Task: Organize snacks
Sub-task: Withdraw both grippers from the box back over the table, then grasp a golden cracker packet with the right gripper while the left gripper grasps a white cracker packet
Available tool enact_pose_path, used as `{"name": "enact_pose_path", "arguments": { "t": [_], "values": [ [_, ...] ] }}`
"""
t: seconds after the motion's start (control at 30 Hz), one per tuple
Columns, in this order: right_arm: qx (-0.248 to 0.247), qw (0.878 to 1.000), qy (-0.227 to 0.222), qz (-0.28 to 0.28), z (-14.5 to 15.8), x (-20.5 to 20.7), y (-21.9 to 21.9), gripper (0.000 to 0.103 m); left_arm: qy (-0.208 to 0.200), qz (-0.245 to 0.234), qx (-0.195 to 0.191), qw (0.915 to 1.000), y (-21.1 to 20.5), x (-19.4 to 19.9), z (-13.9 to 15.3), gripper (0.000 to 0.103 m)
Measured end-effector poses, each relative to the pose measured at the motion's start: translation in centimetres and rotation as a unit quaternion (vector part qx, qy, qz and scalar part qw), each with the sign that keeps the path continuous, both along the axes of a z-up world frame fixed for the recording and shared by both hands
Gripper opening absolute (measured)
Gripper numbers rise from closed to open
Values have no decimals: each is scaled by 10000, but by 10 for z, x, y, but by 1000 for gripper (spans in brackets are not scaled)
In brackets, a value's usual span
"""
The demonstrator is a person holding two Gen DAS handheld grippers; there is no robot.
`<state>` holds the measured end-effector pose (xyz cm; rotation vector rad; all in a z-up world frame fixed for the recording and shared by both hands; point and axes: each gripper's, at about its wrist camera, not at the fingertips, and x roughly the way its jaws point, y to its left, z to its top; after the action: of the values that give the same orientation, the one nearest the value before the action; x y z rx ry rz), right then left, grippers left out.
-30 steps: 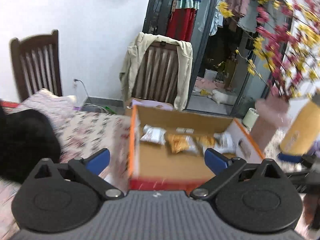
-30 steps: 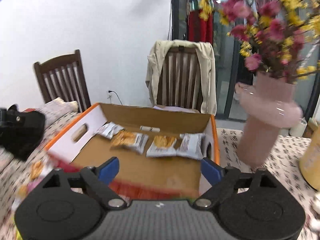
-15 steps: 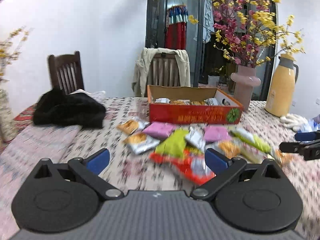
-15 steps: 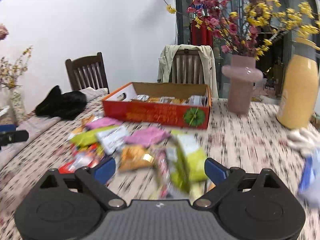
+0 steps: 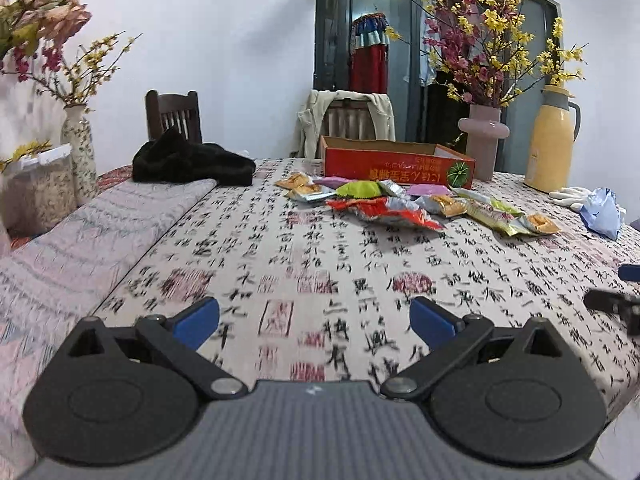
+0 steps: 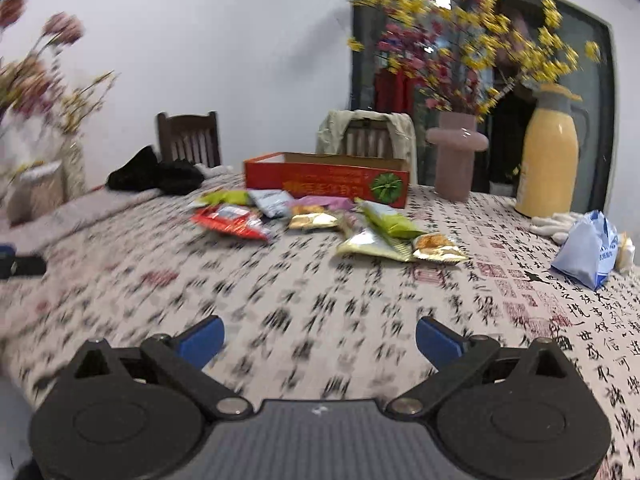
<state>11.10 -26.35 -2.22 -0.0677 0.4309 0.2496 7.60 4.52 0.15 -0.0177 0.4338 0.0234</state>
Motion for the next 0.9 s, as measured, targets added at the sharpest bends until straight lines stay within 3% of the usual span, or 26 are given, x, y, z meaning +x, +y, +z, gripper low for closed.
{"name": "enact_pose_path", "arguments": {
  "t": [0.17,0.4,0.73,0.9],
  "values": [
    [-304,9995,-123,20,-8,-28,6,102,-91,-70,87,9999,-8,-11,-1,103],
    [-102,9998,-156,-79,-4,-34,-2,102,-121,-230,221,9994,-21,-10,-2,103],
    [172,9998,99,90,5,0,2,100,47,-117,116,9999,-16,23,-3,103],
    [255,9991,311,-134,17,36,-6,87,161,-113,-89,9998,-8,58,5,103]
  ]
}}
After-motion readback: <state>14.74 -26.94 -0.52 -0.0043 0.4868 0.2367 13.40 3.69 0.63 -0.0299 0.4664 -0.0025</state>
